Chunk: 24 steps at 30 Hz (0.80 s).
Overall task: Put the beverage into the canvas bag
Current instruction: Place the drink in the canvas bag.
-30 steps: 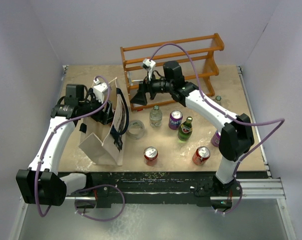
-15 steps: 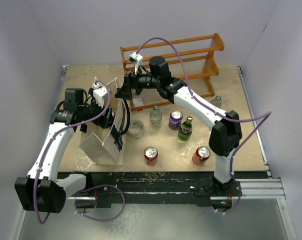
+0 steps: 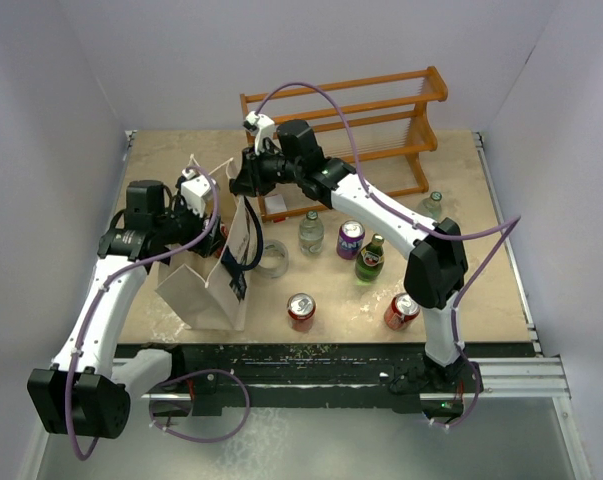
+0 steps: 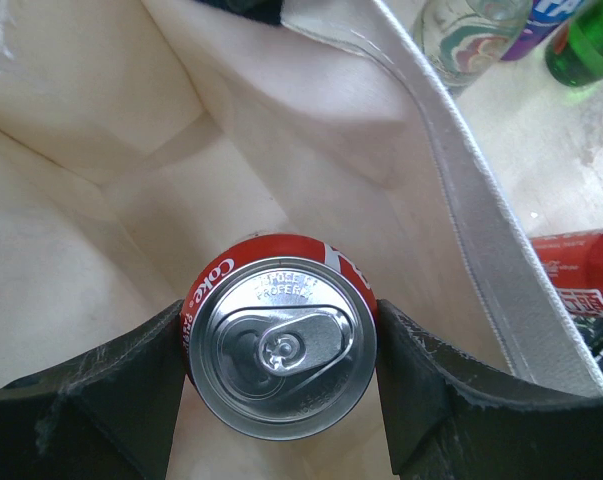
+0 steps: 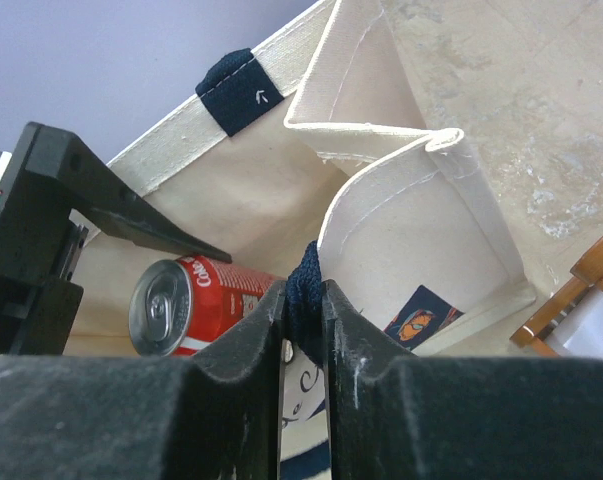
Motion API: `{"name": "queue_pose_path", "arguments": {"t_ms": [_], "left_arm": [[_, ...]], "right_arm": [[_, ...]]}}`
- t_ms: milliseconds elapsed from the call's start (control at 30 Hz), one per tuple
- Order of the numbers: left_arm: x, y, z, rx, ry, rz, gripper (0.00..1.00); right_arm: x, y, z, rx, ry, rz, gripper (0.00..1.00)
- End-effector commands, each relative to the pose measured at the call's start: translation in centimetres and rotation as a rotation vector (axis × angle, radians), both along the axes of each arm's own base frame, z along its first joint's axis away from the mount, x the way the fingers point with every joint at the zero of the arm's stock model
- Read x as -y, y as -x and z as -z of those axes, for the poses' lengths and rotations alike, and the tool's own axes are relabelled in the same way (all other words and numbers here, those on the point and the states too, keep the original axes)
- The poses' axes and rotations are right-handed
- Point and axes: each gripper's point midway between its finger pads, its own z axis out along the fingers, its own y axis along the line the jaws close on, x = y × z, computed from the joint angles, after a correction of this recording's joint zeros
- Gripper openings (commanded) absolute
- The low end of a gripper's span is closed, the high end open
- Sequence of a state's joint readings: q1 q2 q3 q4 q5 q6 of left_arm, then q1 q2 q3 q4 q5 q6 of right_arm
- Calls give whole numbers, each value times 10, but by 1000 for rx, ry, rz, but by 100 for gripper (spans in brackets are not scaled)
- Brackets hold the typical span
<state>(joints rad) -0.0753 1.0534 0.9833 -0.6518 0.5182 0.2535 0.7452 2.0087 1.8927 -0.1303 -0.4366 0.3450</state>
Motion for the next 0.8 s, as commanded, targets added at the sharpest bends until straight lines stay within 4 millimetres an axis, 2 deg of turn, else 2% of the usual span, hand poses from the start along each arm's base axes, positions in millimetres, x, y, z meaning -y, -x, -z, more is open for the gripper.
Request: {"name": "queue_pose_path", "arguments": {"t_ms": [0,267,500,767], "left_arm": [[2,-31,-41,202,-6,16,0],[17,-50,-43,241,-17,167,0],[19,-72,-43,324,-36,191,0],[14,-88,-39,395,-47,139,0]], "right_arm": [[10,8,-29,70,-23,-14,15],[22,7,-26,101,13,22,5],[31,5,-22,116,39,59,0],[41,8,-17,149,59,66,0]]}}
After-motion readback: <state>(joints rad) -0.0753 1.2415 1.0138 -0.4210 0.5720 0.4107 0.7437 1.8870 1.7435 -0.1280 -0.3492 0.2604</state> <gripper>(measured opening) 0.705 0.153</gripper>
